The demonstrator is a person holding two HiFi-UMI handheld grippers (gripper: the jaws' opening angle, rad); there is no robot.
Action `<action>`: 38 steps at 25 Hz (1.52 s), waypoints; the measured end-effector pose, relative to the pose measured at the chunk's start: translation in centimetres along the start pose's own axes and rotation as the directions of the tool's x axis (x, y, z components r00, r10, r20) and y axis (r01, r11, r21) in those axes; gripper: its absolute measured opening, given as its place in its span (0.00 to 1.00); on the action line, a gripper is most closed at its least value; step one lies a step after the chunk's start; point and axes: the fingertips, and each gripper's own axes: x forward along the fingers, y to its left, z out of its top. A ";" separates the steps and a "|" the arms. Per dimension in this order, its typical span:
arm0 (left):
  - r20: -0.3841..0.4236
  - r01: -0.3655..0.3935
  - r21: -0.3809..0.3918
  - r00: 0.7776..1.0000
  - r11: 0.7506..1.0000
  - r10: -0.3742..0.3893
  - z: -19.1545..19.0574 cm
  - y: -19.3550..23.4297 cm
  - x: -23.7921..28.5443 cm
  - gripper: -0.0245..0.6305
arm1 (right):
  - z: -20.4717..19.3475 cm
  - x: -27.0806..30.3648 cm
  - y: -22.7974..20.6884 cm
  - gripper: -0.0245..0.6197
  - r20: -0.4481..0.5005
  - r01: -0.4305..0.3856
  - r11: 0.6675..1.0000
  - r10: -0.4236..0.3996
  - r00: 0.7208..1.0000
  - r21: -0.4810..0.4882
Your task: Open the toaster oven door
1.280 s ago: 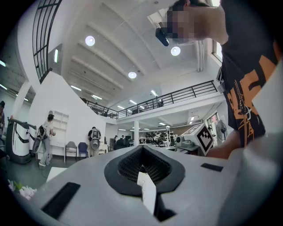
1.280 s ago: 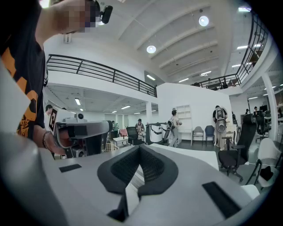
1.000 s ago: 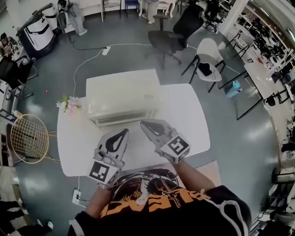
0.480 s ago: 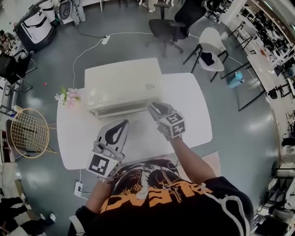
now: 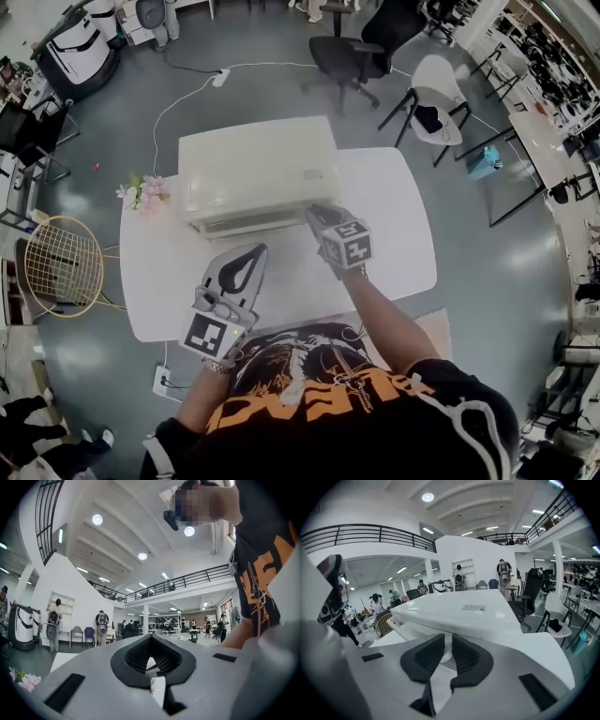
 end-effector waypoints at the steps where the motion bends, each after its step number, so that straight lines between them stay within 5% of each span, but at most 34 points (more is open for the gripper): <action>1: 0.001 -0.002 -0.012 1.000 1.000 0.002 0.0 0.1 0.0 0.07 | 0.0 0.1 0.1 0.14 -0.005 0.005 1.000 -0.005 1.000 -0.007; 13: -0.020 0.031 0.010 0.999 0.999 -0.031 -0.4 -1.1 -0.1 0.07 | -1.5 -1.4 1.1 0.14 -0.075 -0.026 1.000 0.025 0.997 -0.016; 29: -0.028 0.044 0.014 0.999 0.999 -0.043 -1.6 -1.5 -0.3 0.07 | -8.6 -4.9 4.2 0.09 -0.193 -0.082 0.997 0.082 0.978 0.005; 38: -0.243 0.093 -0.031 0.965 0.995 -0.098 -11.8 -3.0 -0.4 0.07 | -11.3 -6.0 4.7 0.06 -0.226 -0.084 0.996 0.088 0.970 0.025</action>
